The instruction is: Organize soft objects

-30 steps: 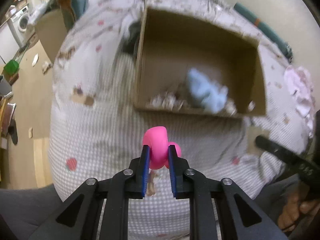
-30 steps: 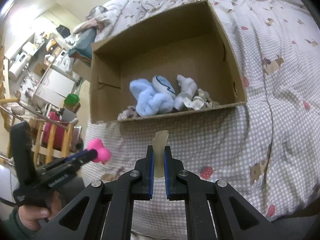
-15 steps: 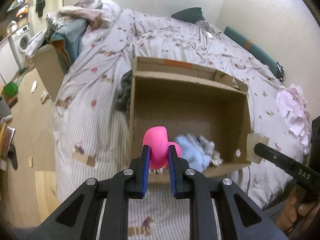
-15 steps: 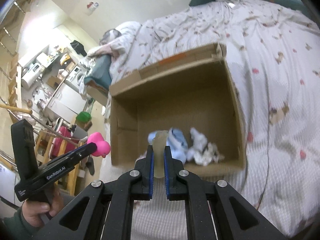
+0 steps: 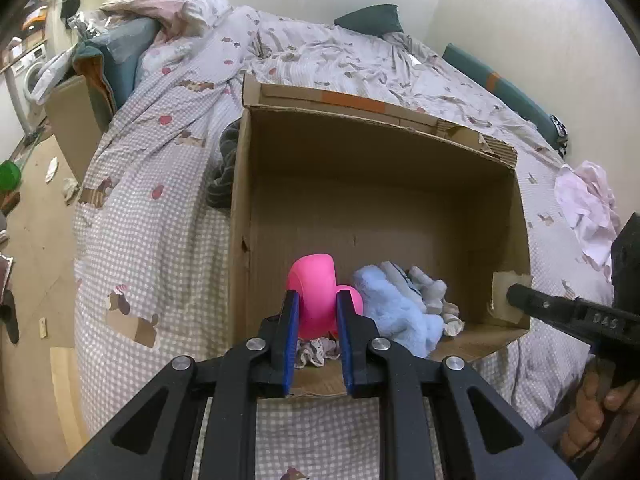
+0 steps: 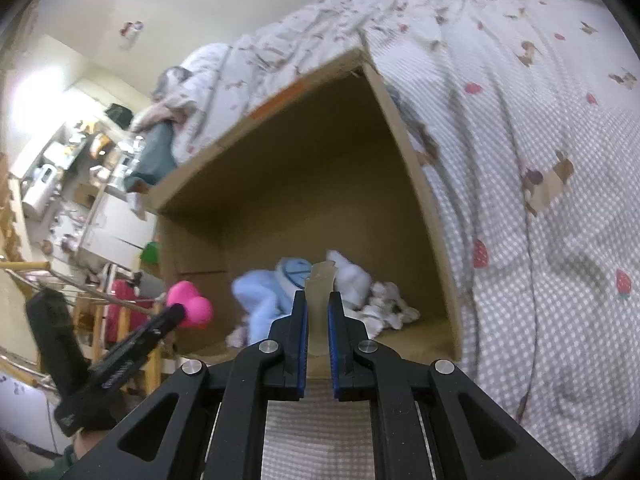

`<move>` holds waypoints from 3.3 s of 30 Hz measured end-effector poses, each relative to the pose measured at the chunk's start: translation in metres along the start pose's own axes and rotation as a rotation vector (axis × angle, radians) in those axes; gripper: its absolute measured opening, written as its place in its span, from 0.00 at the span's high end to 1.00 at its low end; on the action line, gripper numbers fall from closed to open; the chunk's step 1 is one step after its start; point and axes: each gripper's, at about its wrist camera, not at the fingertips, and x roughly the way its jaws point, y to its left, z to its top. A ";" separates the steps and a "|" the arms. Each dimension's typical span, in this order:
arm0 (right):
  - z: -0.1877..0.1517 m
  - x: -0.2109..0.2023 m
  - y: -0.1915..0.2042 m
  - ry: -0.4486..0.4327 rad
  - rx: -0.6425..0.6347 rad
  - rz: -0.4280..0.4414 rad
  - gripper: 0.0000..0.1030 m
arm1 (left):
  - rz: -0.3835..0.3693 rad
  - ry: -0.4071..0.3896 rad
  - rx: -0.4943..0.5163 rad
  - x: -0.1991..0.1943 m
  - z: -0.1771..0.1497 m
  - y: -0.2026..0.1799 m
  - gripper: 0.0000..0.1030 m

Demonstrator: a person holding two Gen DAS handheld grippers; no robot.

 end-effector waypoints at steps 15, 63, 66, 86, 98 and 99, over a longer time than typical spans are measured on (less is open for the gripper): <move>0.001 0.026 0.004 0.061 -0.027 -0.083 0.86 | 0.044 0.029 0.022 0.016 -0.012 -0.004 0.84; -0.078 -0.070 0.072 -0.325 -0.328 -0.232 0.00 | 0.136 -0.226 0.037 -0.113 -0.067 -0.007 0.01; -0.078 -0.062 0.072 -0.311 -0.336 -0.247 0.00 | 0.117 -0.208 0.014 -0.107 -0.066 -0.004 0.01; -0.082 -0.056 0.076 -0.304 -0.367 -0.282 0.00 | 0.105 -0.210 0.019 -0.107 -0.068 -0.005 0.01; -0.081 -0.059 0.076 -0.313 -0.369 -0.279 0.00 | 0.103 -0.208 0.023 -0.107 -0.068 -0.007 0.01; -0.080 -0.058 0.076 -0.313 -0.370 -0.279 0.00 | 0.103 -0.208 0.023 -0.107 -0.068 -0.007 0.01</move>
